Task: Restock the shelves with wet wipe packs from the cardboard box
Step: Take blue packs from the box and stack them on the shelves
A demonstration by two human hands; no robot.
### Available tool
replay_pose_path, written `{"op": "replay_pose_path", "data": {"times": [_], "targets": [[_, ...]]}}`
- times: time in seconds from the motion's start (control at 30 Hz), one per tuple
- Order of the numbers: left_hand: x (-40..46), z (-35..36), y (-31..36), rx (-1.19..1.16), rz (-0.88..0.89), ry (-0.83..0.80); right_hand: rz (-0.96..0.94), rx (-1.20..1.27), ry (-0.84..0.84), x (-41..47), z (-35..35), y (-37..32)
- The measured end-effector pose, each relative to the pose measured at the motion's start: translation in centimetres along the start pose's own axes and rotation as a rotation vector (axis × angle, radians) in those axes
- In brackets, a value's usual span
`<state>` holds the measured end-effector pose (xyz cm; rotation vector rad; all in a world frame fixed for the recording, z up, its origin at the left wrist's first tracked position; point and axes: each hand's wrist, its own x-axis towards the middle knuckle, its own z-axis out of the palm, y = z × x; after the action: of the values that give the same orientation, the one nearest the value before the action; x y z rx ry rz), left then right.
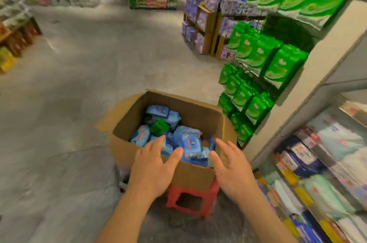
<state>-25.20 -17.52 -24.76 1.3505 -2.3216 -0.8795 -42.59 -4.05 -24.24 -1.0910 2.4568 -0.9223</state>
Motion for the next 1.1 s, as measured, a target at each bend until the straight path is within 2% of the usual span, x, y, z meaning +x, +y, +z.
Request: {"op": "replay_pose_path", "data": {"times": [0.17,0.33,0.43,0.53,0.73,0.93,1.1], "targets": [[2.4,-0.3,-2.4,-0.067,-0.094,-0.07,0.035,0.071,-0.09,4.1,3.8,-0.5],[7.8,-0.1,-4.0,-0.036,-0.149,-0.102,0.152,0.165,-0.201,9.9,7.1,0.2],[11.5,-0.4,-3.9,0.019,-0.143,-0.144,0.143,0.213,-0.195,13.4,8.3,1.0],[15.4,-0.2,-3.6,0.089,-0.153,-0.162,0.177,0.175,-0.21,16.8,9.5,2.1],[20.0,1.4,-3.6,0.06,-0.206,-0.226,0.206,0.089,-0.282,21.4,11.8,4.0],[23.0,3.2,-6.7,0.041,-0.276,-0.283,0.341,0.043,-0.299,24.4,15.8,7.0],[25.8,6.2,-10.2,0.014,-0.312,-0.352,0.479,-0.123,-0.316,26.2,21.6,10.8]]}}
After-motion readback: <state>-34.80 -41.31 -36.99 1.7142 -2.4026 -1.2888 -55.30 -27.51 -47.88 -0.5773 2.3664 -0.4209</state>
